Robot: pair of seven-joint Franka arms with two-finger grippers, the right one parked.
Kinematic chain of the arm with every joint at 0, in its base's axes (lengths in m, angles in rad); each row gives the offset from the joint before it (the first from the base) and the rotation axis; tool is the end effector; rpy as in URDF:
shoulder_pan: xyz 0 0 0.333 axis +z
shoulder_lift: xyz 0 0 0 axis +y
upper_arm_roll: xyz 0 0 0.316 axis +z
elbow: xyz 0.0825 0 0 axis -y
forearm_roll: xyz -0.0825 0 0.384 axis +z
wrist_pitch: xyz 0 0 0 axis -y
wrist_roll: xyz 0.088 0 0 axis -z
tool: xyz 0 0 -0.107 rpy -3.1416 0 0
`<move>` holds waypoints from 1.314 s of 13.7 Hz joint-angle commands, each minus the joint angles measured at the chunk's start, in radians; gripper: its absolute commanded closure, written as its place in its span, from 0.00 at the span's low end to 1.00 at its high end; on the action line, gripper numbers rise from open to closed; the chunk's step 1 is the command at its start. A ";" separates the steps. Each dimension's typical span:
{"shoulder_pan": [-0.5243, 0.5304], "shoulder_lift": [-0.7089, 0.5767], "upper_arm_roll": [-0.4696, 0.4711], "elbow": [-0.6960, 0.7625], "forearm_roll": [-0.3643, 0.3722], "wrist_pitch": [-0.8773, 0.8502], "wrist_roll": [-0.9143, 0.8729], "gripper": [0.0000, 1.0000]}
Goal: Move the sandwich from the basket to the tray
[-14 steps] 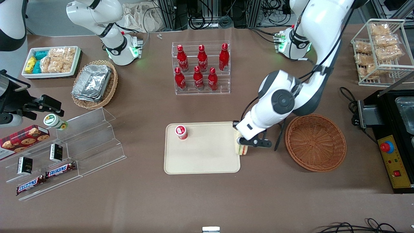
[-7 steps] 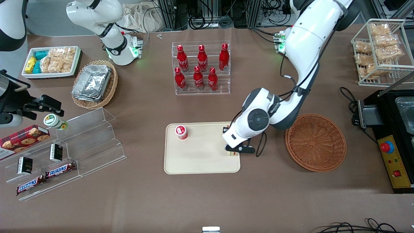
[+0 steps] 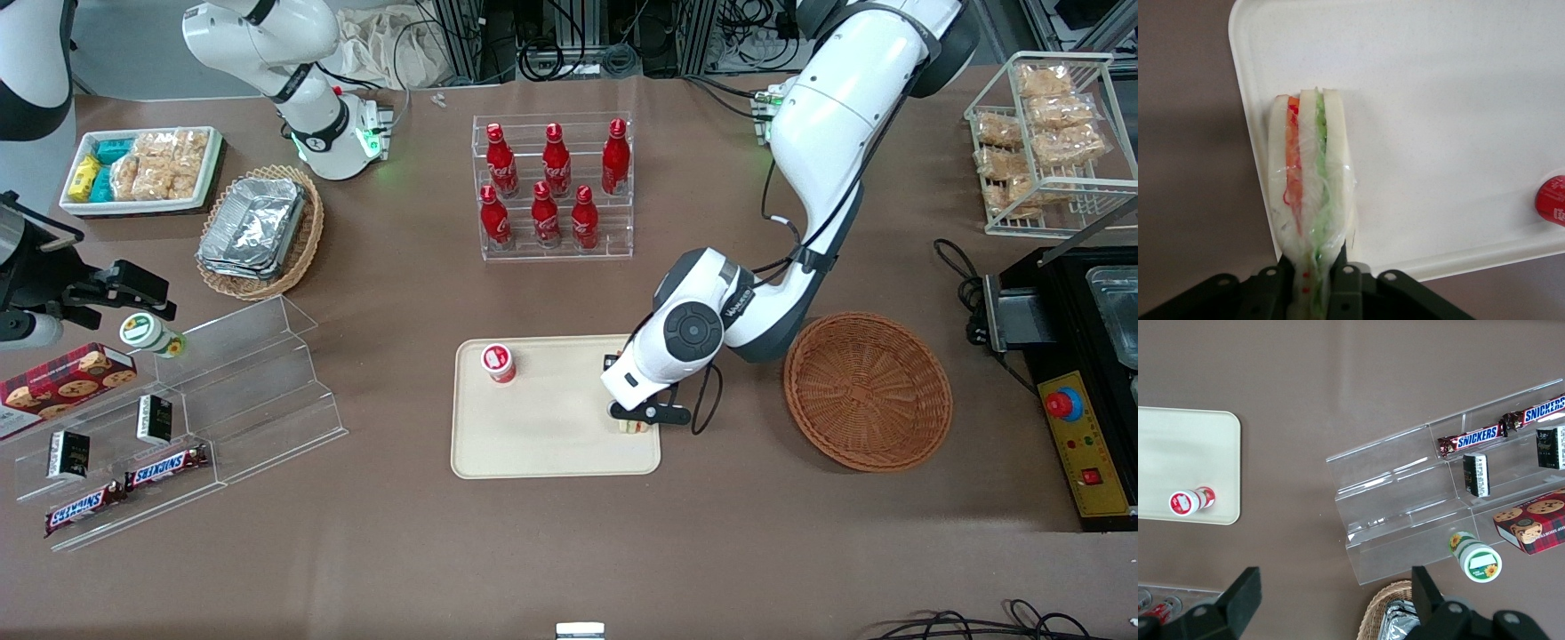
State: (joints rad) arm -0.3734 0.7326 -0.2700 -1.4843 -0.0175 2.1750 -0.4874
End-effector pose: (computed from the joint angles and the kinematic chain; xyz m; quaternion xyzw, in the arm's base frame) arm 0.5903 -0.4021 0.2513 0.9944 -0.0403 -0.0595 0.0771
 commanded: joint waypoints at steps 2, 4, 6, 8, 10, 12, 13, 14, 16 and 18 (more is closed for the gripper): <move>-0.013 0.016 0.012 0.032 0.016 0.005 -0.046 0.01; -0.012 0.016 0.011 0.032 0.013 0.005 -0.048 0.01; -0.010 0.011 0.012 0.032 0.013 0.003 -0.056 0.01; -0.007 0.001 0.014 0.030 0.016 -0.007 -0.065 0.01; 0.010 -0.042 0.014 0.029 0.019 -0.035 -0.063 0.00; 0.050 -0.119 0.012 0.016 0.016 -0.137 -0.048 0.00; 0.077 -0.159 0.012 0.001 0.016 -0.206 -0.043 0.00; 0.105 -0.204 0.012 -0.013 0.019 -0.251 -0.037 0.00; 0.186 -0.296 0.012 -0.045 0.021 -0.320 0.044 0.01; 0.284 -0.382 0.012 -0.056 0.021 -0.414 0.169 0.01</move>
State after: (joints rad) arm -0.1768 0.4614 -0.2491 -1.4675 -0.0017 1.8151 -0.4150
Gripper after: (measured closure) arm 0.004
